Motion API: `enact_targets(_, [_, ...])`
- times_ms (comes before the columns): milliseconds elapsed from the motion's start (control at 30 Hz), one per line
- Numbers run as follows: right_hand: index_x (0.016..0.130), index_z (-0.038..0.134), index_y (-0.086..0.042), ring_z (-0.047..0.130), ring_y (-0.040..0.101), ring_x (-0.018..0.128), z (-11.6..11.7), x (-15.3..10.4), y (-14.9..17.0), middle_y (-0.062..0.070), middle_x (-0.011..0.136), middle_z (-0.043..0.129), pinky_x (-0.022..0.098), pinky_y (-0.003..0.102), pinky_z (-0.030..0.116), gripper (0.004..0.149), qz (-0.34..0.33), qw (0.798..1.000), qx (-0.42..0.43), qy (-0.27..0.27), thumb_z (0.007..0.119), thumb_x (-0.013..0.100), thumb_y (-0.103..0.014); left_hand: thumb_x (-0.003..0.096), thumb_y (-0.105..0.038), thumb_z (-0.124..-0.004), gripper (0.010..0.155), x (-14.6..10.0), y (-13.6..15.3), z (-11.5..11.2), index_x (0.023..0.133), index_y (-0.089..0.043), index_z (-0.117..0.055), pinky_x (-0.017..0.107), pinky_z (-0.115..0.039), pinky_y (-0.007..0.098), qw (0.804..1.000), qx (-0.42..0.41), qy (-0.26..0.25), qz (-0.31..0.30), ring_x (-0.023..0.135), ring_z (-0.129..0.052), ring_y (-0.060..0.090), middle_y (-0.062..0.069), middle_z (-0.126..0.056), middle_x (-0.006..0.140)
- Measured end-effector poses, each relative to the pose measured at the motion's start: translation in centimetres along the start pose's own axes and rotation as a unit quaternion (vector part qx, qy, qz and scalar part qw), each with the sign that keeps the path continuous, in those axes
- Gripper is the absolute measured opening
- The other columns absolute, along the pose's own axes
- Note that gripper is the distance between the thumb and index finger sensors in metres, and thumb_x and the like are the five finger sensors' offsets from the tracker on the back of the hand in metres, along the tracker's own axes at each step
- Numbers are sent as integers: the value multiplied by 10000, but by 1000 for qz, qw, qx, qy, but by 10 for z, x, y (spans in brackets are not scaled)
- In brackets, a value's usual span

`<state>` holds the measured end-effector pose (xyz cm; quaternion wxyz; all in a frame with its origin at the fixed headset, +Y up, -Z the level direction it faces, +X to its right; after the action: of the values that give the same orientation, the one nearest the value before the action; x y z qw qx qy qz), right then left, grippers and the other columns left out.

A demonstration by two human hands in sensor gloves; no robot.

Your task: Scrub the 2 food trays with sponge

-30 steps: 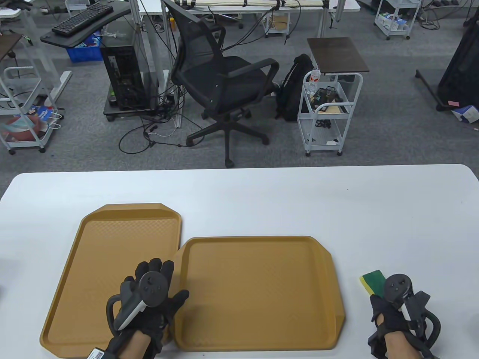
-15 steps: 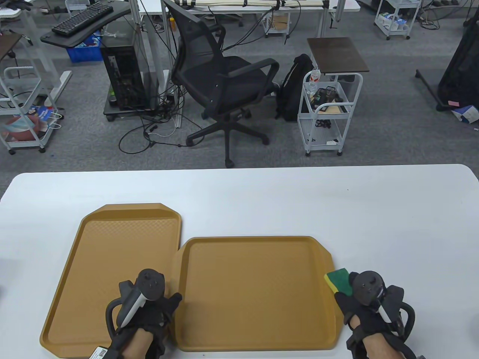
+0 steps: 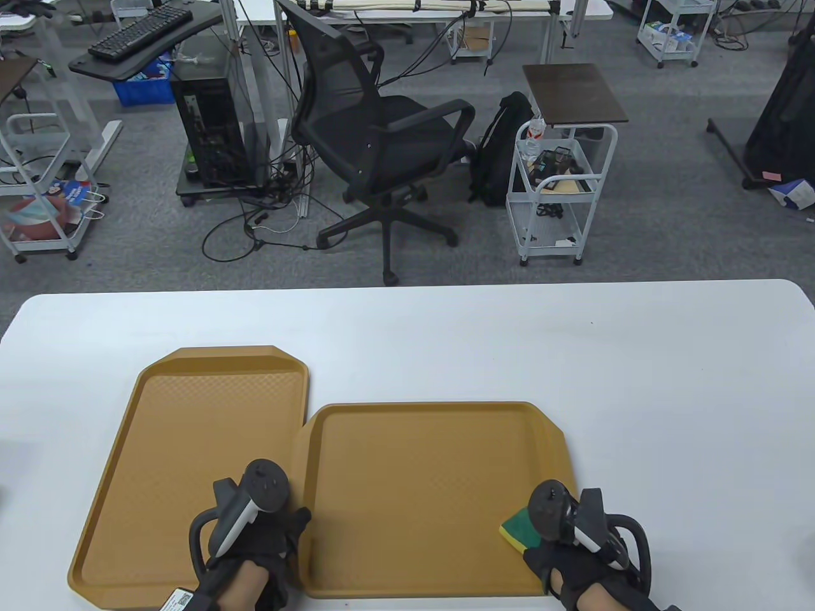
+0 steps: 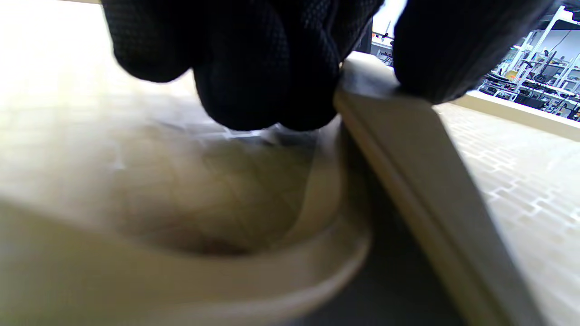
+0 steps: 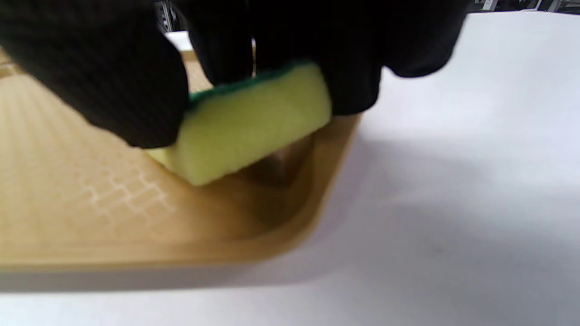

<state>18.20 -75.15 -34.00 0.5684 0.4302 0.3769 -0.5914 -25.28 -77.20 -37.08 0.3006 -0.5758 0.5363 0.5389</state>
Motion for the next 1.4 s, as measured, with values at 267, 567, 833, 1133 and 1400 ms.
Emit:
enact_targets(267, [927, 799, -173, 810, 422, 758, 3, 2, -8, 173, 981, 741, 569, 566, 719, 616, -6, 999, -46, -4, 968, 406, -454, 423, -520, -855, 740, 1, 0, -1, 1061, -201, -660, 543, -777, 505, 1000, -8, 9, -4, 546, -983, 289, 35, -970, 720])
enact_targets(567, [912, 803, -192, 875, 384, 675, 3, 3, -10, 166, 935, 811, 527, 524, 770, 586, -4, 999, -47, 10, 962, 409, -448, 422, -508, -854, 731, 2, 1, -2, 1057, -201, -664, 543, -775, 502, 1000, -21, 17, -6, 537, -981, 288, 38, -970, 707])
enact_targets(833, [944, 783, -186, 868, 387, 688, -2, 13, -15, 165, 948, 798, 523, 512, 772, 594, 20, 996, -60, 66, 945, 423, -422, 426, -494, -855, 723, 2, 3, -3, 1058, -201, -663, 547, -771, 505, 999, -33, 20, -8, 540, -978, 294, 42, -971, 708])
enact_targets(1133, [942, 800, -195, 866, 377, 705, -18, 52, -19, 157, 949, 798, 531, 510, 773, 576, 74, 991, -65, 91, 931, 428, -420, 429, -481, -853, 721, 3, 4, -3, 1062, -199, -653, 554, -765, 508, 999, -41, 28, -11, 548, -972, 297, 44, -964, 715])
enact_targets(1400, [962, 773, -245, 840, 376, 730, -32, 100, -24, 139, 963, 778, 559, 506, 755, 580, 138, 983, -46, 112, 926, 430, -418, 431, -480, -851, 721, 4, 5, -3, 1064, -201, -647, 557, -763, 507, 998, -45, 32, -12, 553, -969, 296, 44, -960, 717])
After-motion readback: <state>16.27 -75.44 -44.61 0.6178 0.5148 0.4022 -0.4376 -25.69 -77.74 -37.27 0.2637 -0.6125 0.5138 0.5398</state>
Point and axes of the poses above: the tracker on the back of each hand, its own y axis roughly to the little-finger side, its own x axis roughly from the wrist to the fingertips, z = x × y, the point moved 4 cm from there along x, roughly from the wrist to the fingertips
